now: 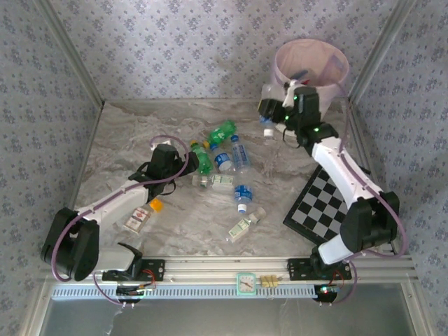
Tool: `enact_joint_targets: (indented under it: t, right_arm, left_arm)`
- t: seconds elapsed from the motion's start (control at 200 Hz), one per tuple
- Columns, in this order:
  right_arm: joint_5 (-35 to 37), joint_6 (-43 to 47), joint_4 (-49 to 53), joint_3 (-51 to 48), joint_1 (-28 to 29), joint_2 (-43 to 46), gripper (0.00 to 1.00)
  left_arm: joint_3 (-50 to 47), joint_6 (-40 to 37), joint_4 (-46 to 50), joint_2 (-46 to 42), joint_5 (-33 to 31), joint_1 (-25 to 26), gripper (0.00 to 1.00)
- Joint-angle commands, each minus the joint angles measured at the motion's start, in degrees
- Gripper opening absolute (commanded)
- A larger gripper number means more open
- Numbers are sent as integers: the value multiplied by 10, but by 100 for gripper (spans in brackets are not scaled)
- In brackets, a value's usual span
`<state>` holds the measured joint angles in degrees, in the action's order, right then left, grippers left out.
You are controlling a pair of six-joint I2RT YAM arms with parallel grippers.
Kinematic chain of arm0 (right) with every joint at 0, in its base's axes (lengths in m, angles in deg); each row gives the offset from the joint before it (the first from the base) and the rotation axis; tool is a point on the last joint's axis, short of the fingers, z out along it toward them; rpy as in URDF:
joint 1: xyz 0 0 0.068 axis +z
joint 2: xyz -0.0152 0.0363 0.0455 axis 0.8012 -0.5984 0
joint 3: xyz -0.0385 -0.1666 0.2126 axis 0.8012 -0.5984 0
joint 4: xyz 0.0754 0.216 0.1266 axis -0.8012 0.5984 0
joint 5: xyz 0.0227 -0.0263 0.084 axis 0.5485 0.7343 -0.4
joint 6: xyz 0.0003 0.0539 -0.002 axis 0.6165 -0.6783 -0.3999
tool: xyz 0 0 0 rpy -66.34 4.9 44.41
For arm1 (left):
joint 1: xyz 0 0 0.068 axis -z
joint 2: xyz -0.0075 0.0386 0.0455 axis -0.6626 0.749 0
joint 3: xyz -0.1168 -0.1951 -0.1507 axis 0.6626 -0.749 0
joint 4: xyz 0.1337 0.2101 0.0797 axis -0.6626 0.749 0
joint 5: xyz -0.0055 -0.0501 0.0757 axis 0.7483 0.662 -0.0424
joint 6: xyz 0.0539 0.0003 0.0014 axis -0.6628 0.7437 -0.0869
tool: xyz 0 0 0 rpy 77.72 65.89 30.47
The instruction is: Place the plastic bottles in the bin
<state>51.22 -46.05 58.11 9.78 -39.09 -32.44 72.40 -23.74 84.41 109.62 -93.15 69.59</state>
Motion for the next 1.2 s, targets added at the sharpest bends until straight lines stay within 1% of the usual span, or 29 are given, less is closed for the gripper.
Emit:
enact_joint_targets:
  t: [0.0,0.075,0.225,0.35,0.5,0.585,0.7,0.895,1.049,1.194]
  right_arm:
    - [-41,8,12,67,-40,10,50]
    - [-48,9,2,108,-61,0,50]
    - [-26,14,-4,195,-95,-38,49]
    - [17,11,-15,252,-116,-80,49]
    - [63,0,-28,313,-135,-151,49]
    - [68,-14,-2,377,-145,-208,48]
    - [56,-31,51,470,-154,-287,48]
    - [48,-59,142,601,-162,-400,47]
    - [40,-67,157,613,-163,-431,47]
    - [43,-62,167,612,-164,-438,51]
  left_arm:
    - [11,9,-5,2,7,-4,100]
    - [8,11,-5,-1,5,-5,100]
    - [4,13,-5,-4,4,-4,100]
    - [1,13,-5,-9,2,-4,100]
    - [-7,13,-6,-18,0,-5,100]
    - [-12,13,-5,-24,-1,-5,100]
    - [-19,14,-4,-31,-3,-6,100]
    - [-25,14,1,-43,-6,-9,100]
    - [-27,11,6,-49,-8,-11,100]
    - [-28,10,8,-51,-9,-13,100]
